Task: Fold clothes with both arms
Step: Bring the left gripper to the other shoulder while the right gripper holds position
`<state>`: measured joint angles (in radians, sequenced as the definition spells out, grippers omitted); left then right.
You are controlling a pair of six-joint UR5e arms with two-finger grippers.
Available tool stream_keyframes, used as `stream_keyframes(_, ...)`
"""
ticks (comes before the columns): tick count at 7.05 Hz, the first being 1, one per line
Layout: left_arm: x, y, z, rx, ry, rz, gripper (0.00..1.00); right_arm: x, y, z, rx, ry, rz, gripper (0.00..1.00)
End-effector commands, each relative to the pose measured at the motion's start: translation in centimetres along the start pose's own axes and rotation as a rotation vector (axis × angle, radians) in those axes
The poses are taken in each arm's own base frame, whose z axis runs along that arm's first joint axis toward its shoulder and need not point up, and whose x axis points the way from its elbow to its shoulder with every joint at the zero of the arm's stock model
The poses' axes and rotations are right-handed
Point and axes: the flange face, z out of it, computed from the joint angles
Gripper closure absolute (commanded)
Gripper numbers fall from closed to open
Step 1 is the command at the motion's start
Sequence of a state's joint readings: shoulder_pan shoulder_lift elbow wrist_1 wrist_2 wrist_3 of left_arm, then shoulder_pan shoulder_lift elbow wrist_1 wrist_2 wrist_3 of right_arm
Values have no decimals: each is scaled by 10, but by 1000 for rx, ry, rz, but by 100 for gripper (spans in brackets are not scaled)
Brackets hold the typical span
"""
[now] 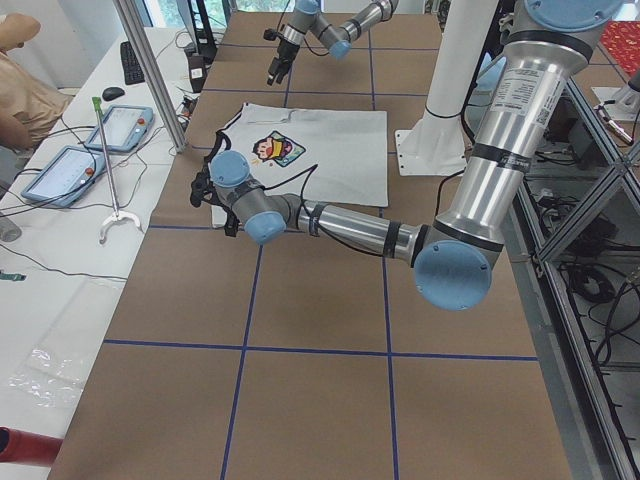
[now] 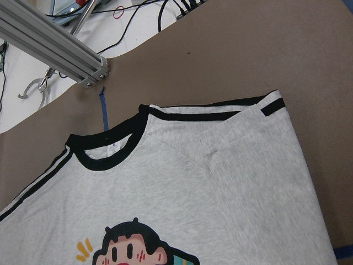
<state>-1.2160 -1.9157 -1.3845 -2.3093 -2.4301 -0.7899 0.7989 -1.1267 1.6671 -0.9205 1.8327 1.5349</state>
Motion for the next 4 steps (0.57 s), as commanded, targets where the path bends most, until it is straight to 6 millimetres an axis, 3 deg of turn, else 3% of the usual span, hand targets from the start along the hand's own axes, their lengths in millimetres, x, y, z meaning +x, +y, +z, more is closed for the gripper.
stream_keyframes(1, 39, -39, 96, 111, -114, 11, 0, 12, 1, -24, 4, -11, -3, 0)
stream_keyframes(2, 38, -42, 126, 191, -133, 3, 10, 18, 1, -23, 10, -3, -6, 0)
stream_keyframes(3, 34, -42, 143, 228, -122, 2, 23, 22, -1, -24, 14, 1, -4, 0)
stream_keyframes(4, 50, -51, 164, 208, -124, 3, 33, 28, -1, -18, 15, 18, -5, 0)
